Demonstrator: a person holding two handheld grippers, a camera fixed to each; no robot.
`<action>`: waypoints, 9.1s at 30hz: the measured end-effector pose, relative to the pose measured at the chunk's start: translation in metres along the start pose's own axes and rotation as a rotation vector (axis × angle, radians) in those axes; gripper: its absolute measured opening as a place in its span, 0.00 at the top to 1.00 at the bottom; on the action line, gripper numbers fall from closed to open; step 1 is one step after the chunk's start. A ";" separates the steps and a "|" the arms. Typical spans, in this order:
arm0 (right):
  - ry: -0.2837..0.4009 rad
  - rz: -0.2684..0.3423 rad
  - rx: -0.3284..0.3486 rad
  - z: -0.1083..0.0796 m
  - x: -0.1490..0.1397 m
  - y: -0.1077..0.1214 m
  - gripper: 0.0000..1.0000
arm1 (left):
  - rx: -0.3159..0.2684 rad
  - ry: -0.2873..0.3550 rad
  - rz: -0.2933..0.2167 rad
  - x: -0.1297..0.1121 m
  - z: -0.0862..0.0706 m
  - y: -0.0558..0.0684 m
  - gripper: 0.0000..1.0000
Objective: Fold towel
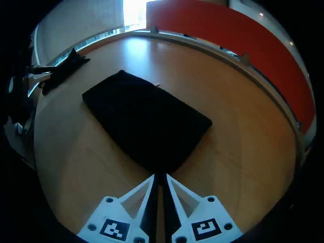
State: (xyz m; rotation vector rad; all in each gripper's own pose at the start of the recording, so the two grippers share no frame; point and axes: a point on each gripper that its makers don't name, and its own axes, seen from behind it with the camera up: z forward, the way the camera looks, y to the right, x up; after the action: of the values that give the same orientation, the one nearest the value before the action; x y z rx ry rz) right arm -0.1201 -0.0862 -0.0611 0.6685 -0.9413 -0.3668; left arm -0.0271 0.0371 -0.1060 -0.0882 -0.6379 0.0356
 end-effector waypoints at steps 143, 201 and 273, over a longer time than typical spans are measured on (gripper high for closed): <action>-0.018 -0.219 0.130 0.048 0.091 -0.110 0.32 | 0.050 0.022 -0.141 -0.020 -0.047 -0.018 0.02; 0.142 -0.121 0.045 0.026 0.144 -0.092 0.96 | 0.030 0.045 -0.147 -0.008 -0.044 -0.014 0.02; 0.292 0.142 -0.260 -0.179 0.102 0.174 0.96 | -0.030 0.051 -0.075 0.051 -0.003 0.041 0.02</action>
State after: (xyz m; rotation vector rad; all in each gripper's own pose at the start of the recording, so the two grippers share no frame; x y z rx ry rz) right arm 0.0861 0.0508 0.0450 0.4006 -0.6443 -0.2511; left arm 0.0156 0.0809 -0.0824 -0.0941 -0.5901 -0.0488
